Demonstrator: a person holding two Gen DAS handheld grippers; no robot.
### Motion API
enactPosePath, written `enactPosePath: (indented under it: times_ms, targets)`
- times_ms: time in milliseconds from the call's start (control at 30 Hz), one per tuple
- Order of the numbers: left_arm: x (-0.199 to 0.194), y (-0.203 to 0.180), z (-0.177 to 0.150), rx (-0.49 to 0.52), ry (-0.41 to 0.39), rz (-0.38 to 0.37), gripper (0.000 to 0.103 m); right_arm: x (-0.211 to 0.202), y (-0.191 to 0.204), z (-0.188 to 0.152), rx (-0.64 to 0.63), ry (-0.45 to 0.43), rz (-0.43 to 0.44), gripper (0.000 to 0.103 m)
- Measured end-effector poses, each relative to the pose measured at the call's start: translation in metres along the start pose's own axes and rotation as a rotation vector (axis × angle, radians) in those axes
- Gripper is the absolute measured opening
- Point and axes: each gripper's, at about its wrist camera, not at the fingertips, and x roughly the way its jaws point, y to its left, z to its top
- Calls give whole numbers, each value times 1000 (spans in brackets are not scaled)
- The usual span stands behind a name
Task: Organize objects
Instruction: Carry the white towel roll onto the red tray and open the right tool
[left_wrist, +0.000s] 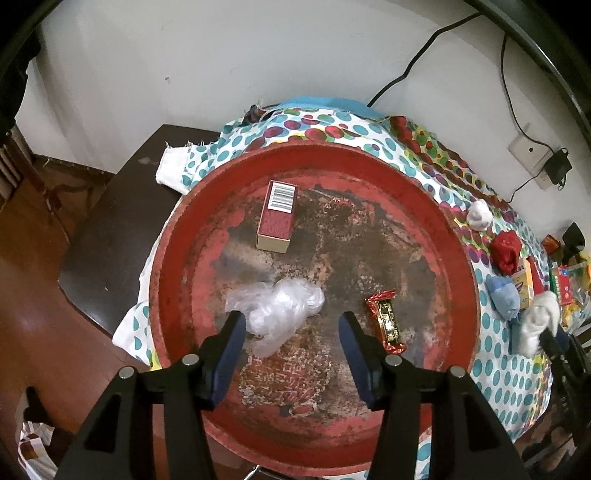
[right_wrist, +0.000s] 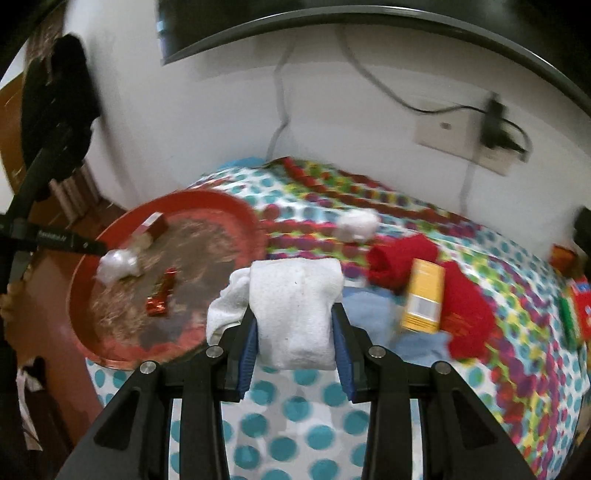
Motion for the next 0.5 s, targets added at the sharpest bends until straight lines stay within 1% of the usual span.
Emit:
enactPosePath:
  times_ms: [200, 267, 400, 500]
  targets:
    - [-5, 3, 1, 3, -17, -20, 54, 31, 39, 15, -85, 40, 38, 35]
    - [-7, 3, 0, 10, -24, -14, 54, 41, 48, 21, -97, 51, 50, 35]
    - [-12, 0, -2, 54, -47, -2, 54, 58, 63, 28, -133, 73, 52, 35]
    - [-17, -2, -5, 100, -71, 21, 54, 70, 70, 32, -163, 94, 41, 35]
